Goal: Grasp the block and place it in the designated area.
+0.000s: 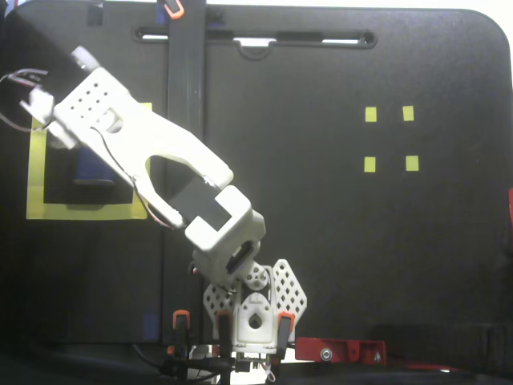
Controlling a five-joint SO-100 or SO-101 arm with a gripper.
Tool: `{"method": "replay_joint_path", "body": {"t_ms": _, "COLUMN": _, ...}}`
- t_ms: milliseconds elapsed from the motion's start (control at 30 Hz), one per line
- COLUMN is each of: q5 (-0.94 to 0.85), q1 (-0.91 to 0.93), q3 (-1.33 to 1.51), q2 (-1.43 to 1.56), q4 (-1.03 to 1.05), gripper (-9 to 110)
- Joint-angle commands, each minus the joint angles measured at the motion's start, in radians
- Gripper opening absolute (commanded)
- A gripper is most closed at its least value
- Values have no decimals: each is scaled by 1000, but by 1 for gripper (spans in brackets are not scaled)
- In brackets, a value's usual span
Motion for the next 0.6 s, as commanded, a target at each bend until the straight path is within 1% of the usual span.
{"method": "replay_joint_path", "body": {"t_ms": 0, "q5": 8, "q1": 6, "q3": -5, "q2": 52, "q4": -12, "gripper": 8}}
{"method": "replay_joint_path", "body": {"t_ms": 133, "q5": 8, "q1": 6, "q3": -5, "q2": 52, "q4": -14, "gripper": 0}}
{"method": "replay_joint_path", "body": {"t_ms": 433, "q5": 18, "q1": 9, "q3": -5, "q2": 52, "q4": -20, "gripper": 0}}
{"method": "replay_joint_path", "body": {"t_ms": 567, "q5": 55, "q1": 11, "q3": -5, "q2": 52, "q4": -32, "gripper": 0}}
